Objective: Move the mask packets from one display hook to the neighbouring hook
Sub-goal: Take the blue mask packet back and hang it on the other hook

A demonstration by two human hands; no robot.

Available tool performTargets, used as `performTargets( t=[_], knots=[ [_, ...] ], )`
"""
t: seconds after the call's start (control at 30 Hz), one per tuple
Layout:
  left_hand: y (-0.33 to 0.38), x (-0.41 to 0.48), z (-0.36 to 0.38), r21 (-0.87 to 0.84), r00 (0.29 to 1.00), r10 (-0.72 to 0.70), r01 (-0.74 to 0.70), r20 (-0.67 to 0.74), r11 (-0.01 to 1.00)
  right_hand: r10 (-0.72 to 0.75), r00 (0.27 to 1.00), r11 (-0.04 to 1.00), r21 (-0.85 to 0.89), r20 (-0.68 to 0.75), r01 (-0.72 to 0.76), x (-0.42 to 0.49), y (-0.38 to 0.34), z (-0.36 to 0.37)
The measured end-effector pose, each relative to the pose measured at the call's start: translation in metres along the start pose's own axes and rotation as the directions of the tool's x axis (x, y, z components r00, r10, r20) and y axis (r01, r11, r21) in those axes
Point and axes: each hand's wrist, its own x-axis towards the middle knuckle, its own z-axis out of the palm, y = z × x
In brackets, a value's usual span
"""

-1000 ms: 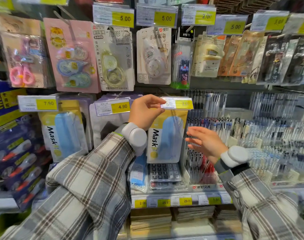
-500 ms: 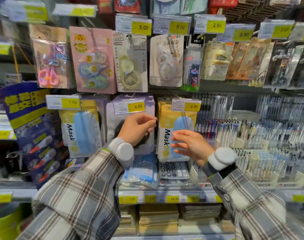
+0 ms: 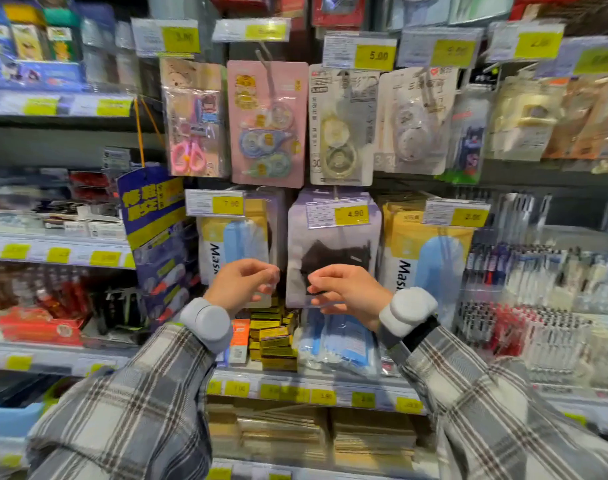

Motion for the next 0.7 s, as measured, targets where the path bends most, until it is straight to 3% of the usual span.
performTargets(
  t=[0.47,0.7],
  knots=[
    [-0.036,0.037,-0.076,0.013,0.978,-0.006,0.009,-0.209,1.0,-0.016,0.997,1.0,0.014,0.069,0.015,0.072,-0.002,0.08],
    [-0.057,0.067,-0.093,0.042,0.94,0.004,0.011,-0.341,0.999,-0.076,0.993,0.987,-0.15,-0.089,0.062,0.112,0.007,0.092]
  ],
)
